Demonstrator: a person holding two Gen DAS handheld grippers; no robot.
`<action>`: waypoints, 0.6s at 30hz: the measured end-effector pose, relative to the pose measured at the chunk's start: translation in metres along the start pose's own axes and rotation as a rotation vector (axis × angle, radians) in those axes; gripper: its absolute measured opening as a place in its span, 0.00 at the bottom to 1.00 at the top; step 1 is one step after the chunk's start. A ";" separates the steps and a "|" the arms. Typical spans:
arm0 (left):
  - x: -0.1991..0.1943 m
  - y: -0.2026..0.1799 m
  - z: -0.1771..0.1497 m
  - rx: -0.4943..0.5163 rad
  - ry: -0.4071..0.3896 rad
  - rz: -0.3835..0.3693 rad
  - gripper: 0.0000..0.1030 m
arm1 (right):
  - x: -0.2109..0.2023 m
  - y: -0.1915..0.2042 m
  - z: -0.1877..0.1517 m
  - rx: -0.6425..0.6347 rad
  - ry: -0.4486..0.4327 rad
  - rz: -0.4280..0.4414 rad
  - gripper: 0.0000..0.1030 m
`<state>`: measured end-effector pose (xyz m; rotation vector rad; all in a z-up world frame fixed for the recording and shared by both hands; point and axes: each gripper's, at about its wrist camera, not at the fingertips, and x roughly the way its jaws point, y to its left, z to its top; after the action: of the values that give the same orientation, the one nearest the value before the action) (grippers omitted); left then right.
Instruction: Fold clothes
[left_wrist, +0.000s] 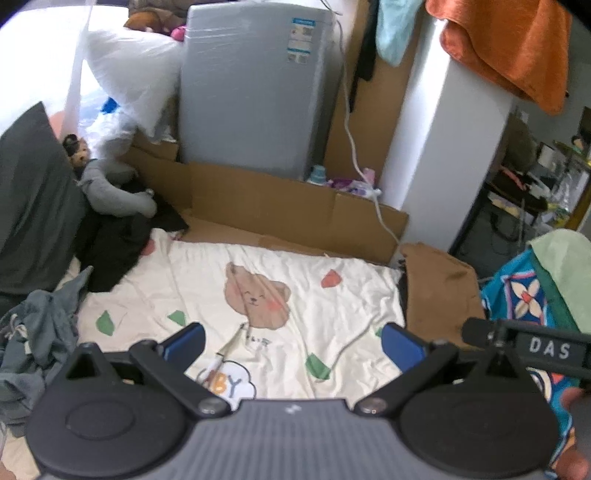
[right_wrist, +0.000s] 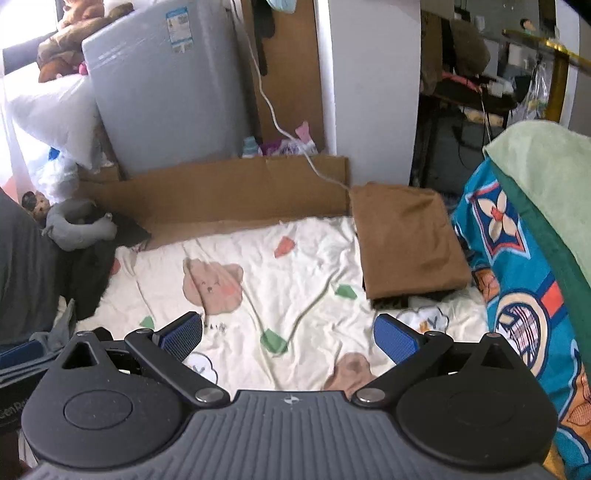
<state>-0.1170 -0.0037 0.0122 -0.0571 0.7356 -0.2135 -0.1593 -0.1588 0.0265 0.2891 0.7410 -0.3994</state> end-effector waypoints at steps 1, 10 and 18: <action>-0.001 0.002 0.000 -0.011 -0.006 0.014 1.00 | 0.001 0.001 0.000 -0.003 0.000 -0.002 0.99; 0.006 0.004 0.005 0.037 0.036 0.134 1.00 | 0.030 0.003 0.014 -0.077 0.077 0.014 0.99; 0.019 -0.003 0.009 0.097 0.076 0.211 1.00 | 0.040 0.010 0.009 -0.110 0.131 0.022 0.99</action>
<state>-0.0979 -0.0108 0.0072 0.1213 0.8000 -0.0495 -0.1228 -0.1633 0.0065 0.2212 0.8847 -0.3196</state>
